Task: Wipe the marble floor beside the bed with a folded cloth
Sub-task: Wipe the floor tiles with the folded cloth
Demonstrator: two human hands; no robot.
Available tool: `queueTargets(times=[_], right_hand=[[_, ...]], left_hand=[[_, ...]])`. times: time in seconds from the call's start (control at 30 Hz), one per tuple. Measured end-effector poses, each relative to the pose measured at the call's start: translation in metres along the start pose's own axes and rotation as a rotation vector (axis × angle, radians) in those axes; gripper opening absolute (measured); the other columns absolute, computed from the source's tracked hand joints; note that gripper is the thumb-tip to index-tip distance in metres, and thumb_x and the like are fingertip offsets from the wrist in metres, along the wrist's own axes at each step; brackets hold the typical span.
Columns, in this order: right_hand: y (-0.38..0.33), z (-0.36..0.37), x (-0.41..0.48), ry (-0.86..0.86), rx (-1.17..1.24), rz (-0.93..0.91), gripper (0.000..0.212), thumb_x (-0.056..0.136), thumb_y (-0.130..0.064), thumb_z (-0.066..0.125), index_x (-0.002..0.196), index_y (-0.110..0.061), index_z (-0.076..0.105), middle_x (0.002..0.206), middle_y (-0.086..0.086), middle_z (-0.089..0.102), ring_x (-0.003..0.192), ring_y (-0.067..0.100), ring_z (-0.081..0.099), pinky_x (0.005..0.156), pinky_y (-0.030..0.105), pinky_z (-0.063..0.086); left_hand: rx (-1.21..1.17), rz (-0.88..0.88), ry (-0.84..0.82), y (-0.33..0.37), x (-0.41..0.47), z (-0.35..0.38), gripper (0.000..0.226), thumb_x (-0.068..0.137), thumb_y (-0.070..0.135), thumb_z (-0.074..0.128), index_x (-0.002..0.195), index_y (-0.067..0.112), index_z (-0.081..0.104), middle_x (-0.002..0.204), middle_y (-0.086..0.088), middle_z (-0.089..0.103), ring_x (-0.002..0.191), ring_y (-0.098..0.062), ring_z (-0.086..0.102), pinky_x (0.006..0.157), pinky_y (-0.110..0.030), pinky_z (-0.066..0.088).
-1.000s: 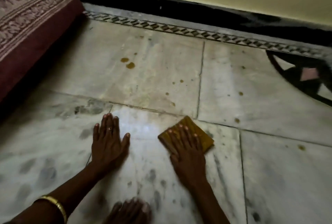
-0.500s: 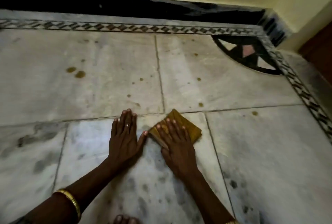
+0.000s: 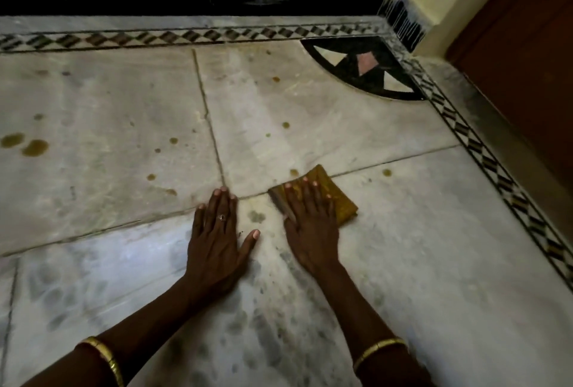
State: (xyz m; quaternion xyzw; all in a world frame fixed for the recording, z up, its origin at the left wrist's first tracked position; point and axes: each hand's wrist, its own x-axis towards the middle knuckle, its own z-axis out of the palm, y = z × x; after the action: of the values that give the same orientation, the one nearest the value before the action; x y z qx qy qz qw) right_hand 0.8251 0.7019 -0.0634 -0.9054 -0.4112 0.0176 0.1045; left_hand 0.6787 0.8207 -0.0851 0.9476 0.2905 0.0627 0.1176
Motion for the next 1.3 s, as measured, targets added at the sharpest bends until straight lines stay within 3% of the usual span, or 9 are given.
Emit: queueTargets(times=[0.1,0.2,0.4,0.53,0.67,0.83,1.07,1.17,1.3], right_hand=[[0.007,-0.003,-0.033,-0.011,0.004,-0.114,0.063,0.086,-0.036,0.039,0.147,-0.025,0.03,0.156,0.007,0.026,0.144,0.026,0.021,0.114,0.046,0.014],[0.035,-0.009,-0.07,-0.012,-0.005,-0.115,0.065,0.085,-0.038,0.041,0.148,-0.03,0.026,0.158,0.004,0.023,0.146,0.022,0.017,0.115,0.043,0.012],[0.114,-0.023,-0.064,0.074,-0.029,0.14,0.057,0.088,-0.031,0.036,0.144,-0.021,0.04,0.152,0.01,0.031,0.141,0.027,0.027,0.113,0.043,0.019],[0.112,-0.018,-0.003,0.059,-0.026,0.289,0.059,0.091,-0.04,0.028,0.144,-0.017,0.038,0.15,0.018,0.035,0.14,0.035,0.03,0.113,0.052,0.022],[0.104,-0.015,0.008,0.021,-0.042,0.179,0.059,0.091,-0.04,0.028,0.147,-0.021,0.033,0.153,0.013,0.031,0.144,0.031,0.023,0.115,0.05,0.019],[0.123,-0.026,-0.053,0.016,0.012,-0.018,0.058,0.091,-0.035,0.035,0.148,-0.027,0.028,0.157,0.005,0.025,0.146,0.022,0.017,0.116,0.041,0.011],[0.179,-0.029,-0.016,0.142,0.056,0.324,0.06,0.088,-0.035,0.028,0.143,-0.015,0.041,0.151,0.016,0.035,0.142,0.031,0.026,0.115,0.05,0.017],[0.184,-0.03,0.037,0.188,0.131,0.447,0.059,0.089,-0.035,0.029,0.143,-0.016,0.041,0.152,0.014,0.033,0.144,0.029,0.022,0.117,0.047,0.009],[0.169,-0.026,0.096,0.173,0.253,0.416,0.059,0.09,-0.038,0.028,0.145,-0.022,0.039,0.154,0.006,0.033,0.145,0.021,0.02,0.117,0.045,0.005]], left_hand=[[0.015,-0.01,0.009,0.003,0.003,0.003,0.081,0.096,0.061,0.013,0.151,0.001,0.021,0.161,-0.016,0.014,0.15,-0.024,0.007,0.121,-0.046,0.006],[0.018,-0.01,0.018,0.005,0.003,0.005,0.082,0.095,0.062,0.015,0.151,0.002,0.02,0.161,-0.015,0.013,0.15,-0.023,0.003,0.121,-0.046,0.005],[0.038,-0.009,-0.004,0.021,0.013,0.006,0.086,0.092,0.065,0.021,0.153,0.004,0.015,0.162,-0.013,0.007,0.151,-0.024,-0.003,0.121,-0.048,0.003],[0.033,0.06,-0.044,0.045,0.022,0.011,0.09,0.09,0.069,0.019,0.153,0.005,0.013,0.162,-0.015,0.007,0.15,-0.026,-0.002,0.12,-0.05,0.004],[0.018,0.023,-0.033,0.063,0.028,0.017,0.091,0.09,0.068,0.021,0.152,0.002,0.017,0.161,-0.018,0.011,0.15,-0.028,0.002,0.12,-0.051,0.006],[0.043,0.03,-0.02,0.062,0.028,0.018,0.089,0.091,0.066,0.021,0.151,0.0,0.018,0.161,-0.018,0.011,0.15,-0.028,0.001,0.12,-0.053,0.008],[0.07,0.011,-0.039,0.063,0.028,0.018,0.089,0.091,0.066,0.022,0.153,0.002,0.013,0.162,-0.015,0.006,0.151,-0.026,-0.003,0.12,-0.052,0.007],[0.071,0.01,-0.047,0.063,0.028,0.018,0.089,0.091,0.065,0.024,0.152,0.002,0.014,0.162,-0.016,0.007,0.151,-0.027,0.0,0.12,-0.052,0.008],[0.077,0.017,-0.046,0.064,0.029,0.017,0.088,0.09,0.064,0.025,0.152,0.001,0.018,0.161,-0.018,0.01,0.15,-0.029,0.004,0.119,-0.054,0.011]])
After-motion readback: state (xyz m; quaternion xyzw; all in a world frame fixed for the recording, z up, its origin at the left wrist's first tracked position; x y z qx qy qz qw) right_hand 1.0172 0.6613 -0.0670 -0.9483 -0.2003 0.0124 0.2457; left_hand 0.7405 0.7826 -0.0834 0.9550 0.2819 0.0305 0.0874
